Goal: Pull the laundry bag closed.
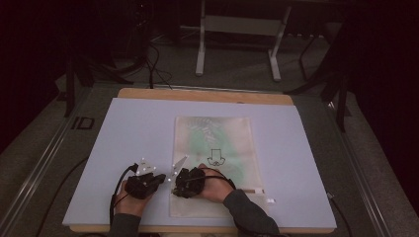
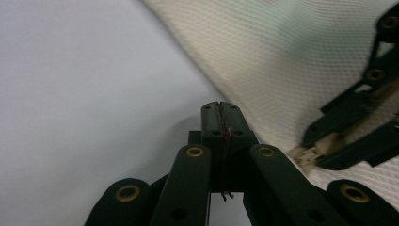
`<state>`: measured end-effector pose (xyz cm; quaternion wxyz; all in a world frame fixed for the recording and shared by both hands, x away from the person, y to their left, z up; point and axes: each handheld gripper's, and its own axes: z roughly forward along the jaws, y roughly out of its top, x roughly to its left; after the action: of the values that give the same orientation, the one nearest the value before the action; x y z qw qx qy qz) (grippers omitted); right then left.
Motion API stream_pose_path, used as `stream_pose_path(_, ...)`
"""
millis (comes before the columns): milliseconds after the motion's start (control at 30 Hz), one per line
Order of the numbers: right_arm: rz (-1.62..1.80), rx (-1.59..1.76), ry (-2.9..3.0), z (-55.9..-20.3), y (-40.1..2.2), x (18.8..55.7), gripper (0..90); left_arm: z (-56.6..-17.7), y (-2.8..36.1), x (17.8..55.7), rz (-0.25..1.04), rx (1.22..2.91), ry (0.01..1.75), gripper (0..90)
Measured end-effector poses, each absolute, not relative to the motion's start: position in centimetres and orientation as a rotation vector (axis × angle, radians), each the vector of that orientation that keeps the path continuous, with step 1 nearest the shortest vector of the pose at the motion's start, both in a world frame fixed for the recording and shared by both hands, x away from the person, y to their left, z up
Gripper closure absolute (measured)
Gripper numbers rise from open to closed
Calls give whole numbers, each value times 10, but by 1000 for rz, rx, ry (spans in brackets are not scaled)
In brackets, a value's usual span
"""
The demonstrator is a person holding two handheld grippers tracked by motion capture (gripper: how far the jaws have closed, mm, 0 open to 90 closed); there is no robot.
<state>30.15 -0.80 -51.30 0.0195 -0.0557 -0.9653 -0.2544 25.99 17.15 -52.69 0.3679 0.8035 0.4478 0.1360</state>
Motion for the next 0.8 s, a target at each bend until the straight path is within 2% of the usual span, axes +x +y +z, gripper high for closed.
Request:
stream_pose_path(467,-796,-165,-3009,-513,-8,300,808,-529,158,259,252,2044,1097,892)
stream_pose_path(800,-814,-145,-3020,-514,-8,300,809,-533,149,260,249,2084,1097,891)
